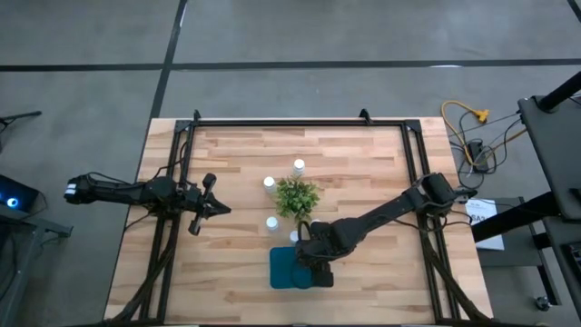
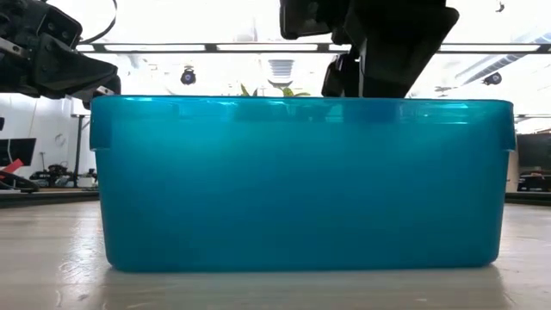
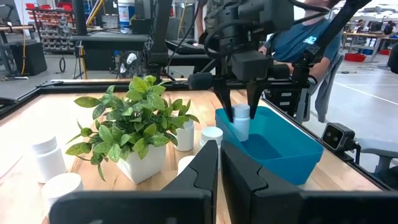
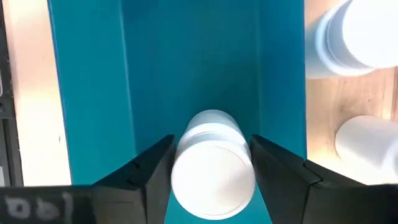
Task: Pick and place pill bottles into a basket
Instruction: Put the white medicine bottle into the blue bin
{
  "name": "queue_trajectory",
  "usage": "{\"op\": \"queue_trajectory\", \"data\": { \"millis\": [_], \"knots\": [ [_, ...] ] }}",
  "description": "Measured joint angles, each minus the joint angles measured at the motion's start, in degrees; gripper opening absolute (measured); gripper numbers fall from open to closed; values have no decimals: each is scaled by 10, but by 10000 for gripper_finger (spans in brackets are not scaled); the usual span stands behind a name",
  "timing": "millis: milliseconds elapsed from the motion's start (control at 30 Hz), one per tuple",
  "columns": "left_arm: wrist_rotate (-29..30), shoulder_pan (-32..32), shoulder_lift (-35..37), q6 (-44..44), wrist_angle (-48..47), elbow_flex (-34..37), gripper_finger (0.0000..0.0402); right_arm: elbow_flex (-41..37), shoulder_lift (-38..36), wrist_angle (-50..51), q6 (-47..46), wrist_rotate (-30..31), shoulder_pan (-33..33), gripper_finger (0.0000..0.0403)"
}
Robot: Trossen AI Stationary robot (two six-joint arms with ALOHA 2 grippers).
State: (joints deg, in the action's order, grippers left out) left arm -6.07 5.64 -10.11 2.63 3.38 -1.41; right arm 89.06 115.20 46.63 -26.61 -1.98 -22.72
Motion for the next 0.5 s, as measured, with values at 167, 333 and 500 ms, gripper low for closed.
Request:
{"op": "queue_trajectory", "data": {
  "millis": [167, 333, 500],
  "knots": [
    [0, 0, 0, 0, 0, 0, 1, -6, 0, 0, 0, 0, 0, 191],
    [0, 0, 0, 0, 0, 0, 1, -11, 0, 0, -1, 7, 1, 191],
    [0, 0, 0, 0, 0, 0, 1, -22, 0, -1, -2, 17, 3, 191]
  ]
}}
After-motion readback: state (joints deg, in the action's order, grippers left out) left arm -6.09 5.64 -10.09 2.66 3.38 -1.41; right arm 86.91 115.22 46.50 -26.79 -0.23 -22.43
